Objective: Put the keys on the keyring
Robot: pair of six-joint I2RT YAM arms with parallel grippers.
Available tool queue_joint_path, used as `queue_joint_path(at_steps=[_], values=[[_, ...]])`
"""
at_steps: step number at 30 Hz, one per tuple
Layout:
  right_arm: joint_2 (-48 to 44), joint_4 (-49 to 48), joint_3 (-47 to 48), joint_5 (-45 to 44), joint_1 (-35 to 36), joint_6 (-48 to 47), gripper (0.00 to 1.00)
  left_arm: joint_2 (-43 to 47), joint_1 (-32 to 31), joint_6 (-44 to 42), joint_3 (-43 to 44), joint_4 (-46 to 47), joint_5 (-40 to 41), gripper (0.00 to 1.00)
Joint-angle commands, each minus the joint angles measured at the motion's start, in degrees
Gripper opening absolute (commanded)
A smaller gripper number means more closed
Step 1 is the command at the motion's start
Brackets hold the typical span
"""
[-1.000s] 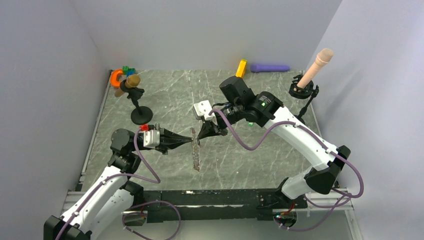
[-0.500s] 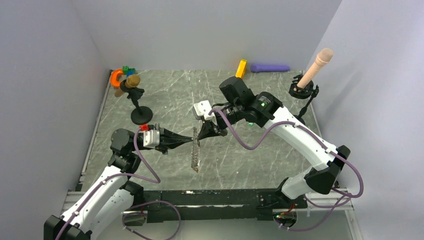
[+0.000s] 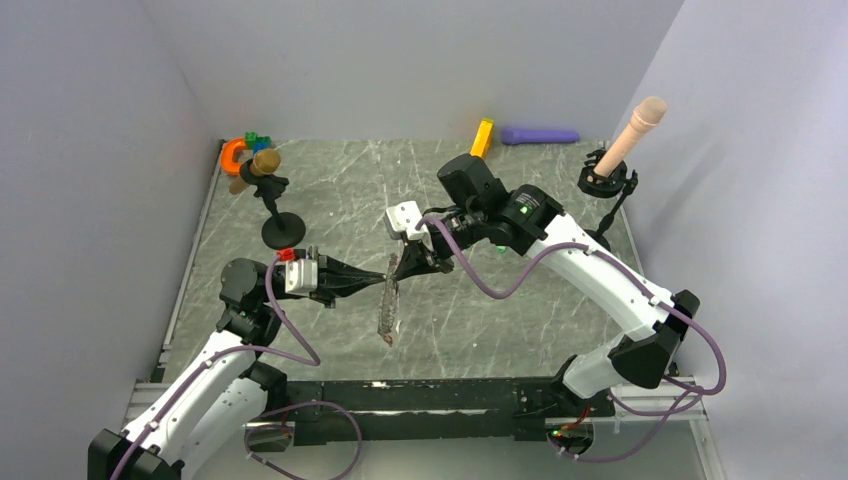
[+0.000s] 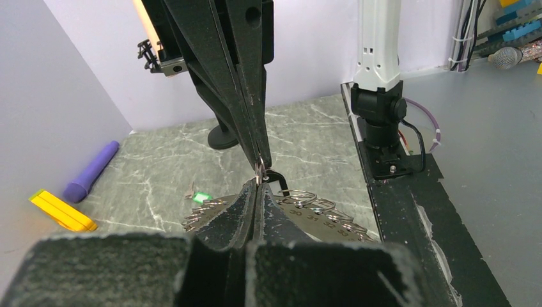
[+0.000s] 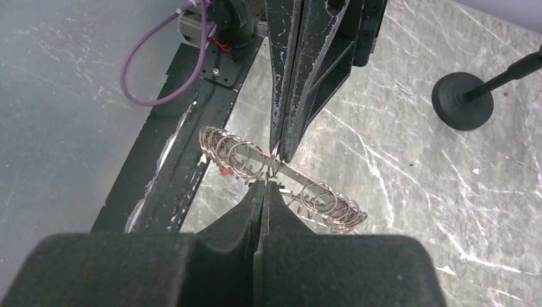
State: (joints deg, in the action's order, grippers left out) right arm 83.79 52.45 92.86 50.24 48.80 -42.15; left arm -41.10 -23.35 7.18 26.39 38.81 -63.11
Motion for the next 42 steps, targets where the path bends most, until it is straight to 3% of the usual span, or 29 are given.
queue_joint_path(at_steps=[1,11,42], values=[[-0.75,-0.85,1.11,1.22,-0.19,0.12,0.0,0.47,-0.2,-0.01,1.74,2.52,0.15,0.0],[-1.77,0.36,1.37,1.13,-0.41,-0.57,0.0,2.15,-0.2,-4.12,2.08,-3.57,1.33,0.0],[-1.24,-3.72,-0.27,0.21,-0.5,3.01,0.0,1.79,-0.2,-2.41,1.95,-1.29,0.81,0.0]])
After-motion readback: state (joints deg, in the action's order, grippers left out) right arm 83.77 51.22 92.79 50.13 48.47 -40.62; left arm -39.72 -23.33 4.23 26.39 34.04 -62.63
